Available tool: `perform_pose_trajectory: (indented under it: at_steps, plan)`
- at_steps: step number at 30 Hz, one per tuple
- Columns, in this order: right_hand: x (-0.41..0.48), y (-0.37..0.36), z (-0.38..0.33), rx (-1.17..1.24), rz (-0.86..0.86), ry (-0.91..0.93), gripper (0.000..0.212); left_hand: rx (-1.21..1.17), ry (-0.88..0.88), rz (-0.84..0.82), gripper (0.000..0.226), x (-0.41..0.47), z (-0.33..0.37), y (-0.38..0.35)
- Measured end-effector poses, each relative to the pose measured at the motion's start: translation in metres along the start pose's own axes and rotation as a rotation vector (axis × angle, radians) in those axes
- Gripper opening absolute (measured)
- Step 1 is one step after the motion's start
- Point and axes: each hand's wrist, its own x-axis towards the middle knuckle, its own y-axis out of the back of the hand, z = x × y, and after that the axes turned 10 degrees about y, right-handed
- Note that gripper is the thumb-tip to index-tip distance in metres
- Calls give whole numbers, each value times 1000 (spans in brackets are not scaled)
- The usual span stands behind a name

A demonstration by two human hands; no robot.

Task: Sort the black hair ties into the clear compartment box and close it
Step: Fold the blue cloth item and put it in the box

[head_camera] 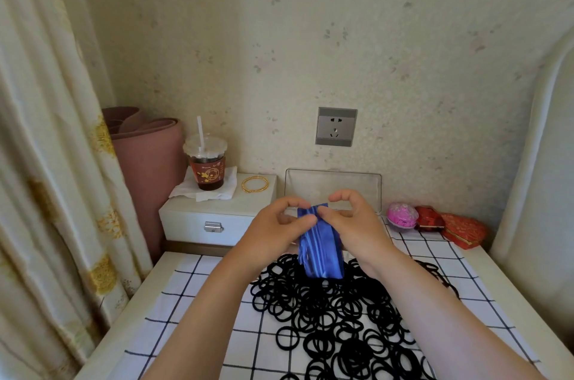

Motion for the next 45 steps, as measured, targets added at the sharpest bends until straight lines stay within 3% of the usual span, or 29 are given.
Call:
perform_pose_trajectory:
  at_steps: [3, 6, 9, 12, 16, 19, 26, 30, 32, 36, 40, 45]
  plan:
    - [1, 0, -3, 0, 2, -18, 18, 150, -16, -25, 41, -1, -3, 6]
    - [-1, 4, -4, 7, -117, -45, 46, 176, -30, 25, 47, 2, -6, 7]
    - [-6, 10, -11, -146, -262, 10, 66, 262, -25, 73, 52, 7, -9, 9]
    - [-7, 12, -17, -238, -360, 33, 50, 364, -30, 36, 54, 7, -10, 11]
    - [-5, 10, -13, -509, -361, 124, 27, 528, 3, -14, 50, 7, -12, 11]
    - [-6, 8, -9, -546, -381, 152, 25, 630, -2, -29, 39, 6, -12, 10]
    - [-5, 16, -15, -232, -346, 12, 24, 521, 39, -17, 14, 1, -6, 13]
    - [-3, 20, -11, -148, -365, -94, 16, 186, 102, -117, 22, -3, -1, 9]
    - [-4, 22, -10, -93, -426, -177, 27, 99, 108, -123, 25, -2, -2, 7]
    - [-4, 21, -9, 13, -396, -221, 25, 157, 115, -49, 23, 1, -5, 6]
    - [-6, 20, -14, 32, -438, -269, 39, 195, 93, -73, 21, -1, -4, 2]
    - [-5, 18, -10, -31, -400, -228, 28, 182, 95, -31, 26, 1, -5, 4]
